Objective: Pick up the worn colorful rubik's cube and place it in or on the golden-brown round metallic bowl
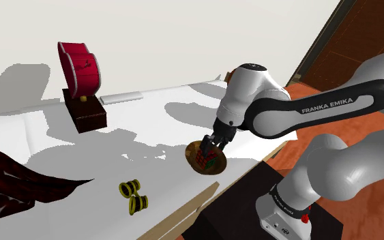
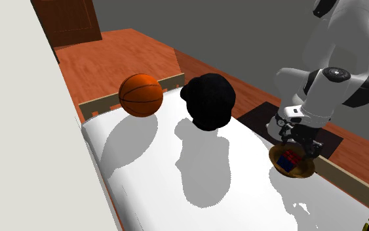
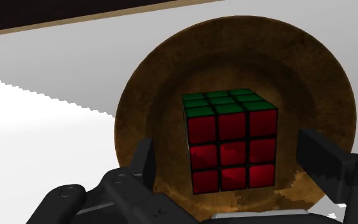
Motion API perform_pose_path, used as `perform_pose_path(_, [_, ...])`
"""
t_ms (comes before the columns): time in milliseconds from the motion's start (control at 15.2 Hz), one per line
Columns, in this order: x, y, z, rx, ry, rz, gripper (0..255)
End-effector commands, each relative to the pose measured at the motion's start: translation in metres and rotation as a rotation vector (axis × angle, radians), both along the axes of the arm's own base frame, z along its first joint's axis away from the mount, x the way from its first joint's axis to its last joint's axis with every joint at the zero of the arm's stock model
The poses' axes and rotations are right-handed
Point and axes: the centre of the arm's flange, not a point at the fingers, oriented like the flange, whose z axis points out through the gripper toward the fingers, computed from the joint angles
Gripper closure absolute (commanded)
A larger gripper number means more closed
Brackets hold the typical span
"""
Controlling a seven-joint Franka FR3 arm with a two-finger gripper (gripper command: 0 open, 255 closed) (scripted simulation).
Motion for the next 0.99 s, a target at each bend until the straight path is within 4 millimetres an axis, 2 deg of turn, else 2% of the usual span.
perform_pose_path(0, [0.0,0.0,0.0,0.0,0.0,0.0,0])
perform_pose_path(132, [0.0,0.0,0.0,0.0,0.0,0.0,0])
perform_pose_path(396, [0.0,0.0,0.05,0.0,0.0,0.0,0])
perform_pose_path(924, [0.0,0.0,0.05,0.0,0.0,0.0,0])
